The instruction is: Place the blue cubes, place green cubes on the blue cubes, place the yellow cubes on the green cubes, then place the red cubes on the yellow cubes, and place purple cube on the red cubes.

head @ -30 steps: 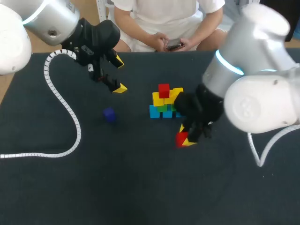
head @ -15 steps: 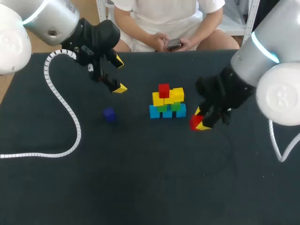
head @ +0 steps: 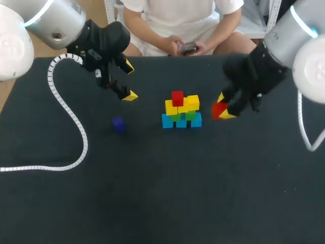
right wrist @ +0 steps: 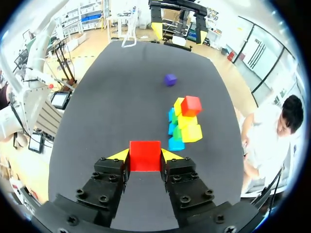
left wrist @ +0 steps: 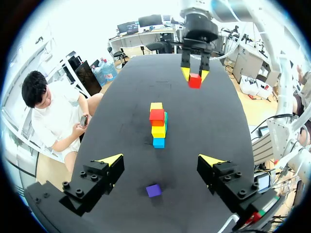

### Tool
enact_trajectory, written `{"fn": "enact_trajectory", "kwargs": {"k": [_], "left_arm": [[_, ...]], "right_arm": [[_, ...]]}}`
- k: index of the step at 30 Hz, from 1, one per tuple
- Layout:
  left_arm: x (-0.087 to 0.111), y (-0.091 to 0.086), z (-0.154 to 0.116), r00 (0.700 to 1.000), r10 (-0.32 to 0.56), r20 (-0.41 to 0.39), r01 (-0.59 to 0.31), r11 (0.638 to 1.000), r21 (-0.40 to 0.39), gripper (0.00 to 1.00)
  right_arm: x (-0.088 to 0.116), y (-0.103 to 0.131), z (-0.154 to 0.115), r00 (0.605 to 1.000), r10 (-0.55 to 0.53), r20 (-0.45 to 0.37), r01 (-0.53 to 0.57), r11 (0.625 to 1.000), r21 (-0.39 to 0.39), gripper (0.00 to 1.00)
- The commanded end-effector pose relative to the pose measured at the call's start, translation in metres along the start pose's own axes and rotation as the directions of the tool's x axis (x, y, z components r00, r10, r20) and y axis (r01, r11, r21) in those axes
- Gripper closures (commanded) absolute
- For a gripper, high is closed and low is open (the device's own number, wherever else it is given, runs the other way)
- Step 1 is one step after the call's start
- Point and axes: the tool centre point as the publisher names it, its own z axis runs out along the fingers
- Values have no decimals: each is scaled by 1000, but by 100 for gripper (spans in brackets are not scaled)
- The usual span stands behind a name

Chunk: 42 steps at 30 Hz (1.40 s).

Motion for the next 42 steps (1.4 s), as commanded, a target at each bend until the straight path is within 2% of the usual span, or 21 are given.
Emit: {"fn": "enact_trajectory", "kwargs": {"k": [1, 13, 35, 38, 42], "left_arm": [[1, 1, -1, 1000, 2, 2, -2, 1000, 2, 0], [1, 1, -1, 1000, 2, 2, -2, 1000, 2, 0], [1, 1, -1, 1000, 2, 2, -2, 1000, 2, 0], [1, 1, -1, 1000, 2, 2, -2, 1000, 2, 0], [1, 1, -1, 1000, 2, 2, -2, 1000, 2, 0]], "right_arm": [[-10, -14, -5, 999, -16, -34, 15, 999, -32, 100], [-27, -28, -7, 996, -47, -81, 42, 997, -66, 100], [-27, -29, -7, 997, -44, -68, 39, 997, -68, 100], [-28, -29, -8, 996, -48, -69, 43, 997, -62, 89], [-33, -29, -10, 994, -60, -90, 55, 997, -57, 87]]}}
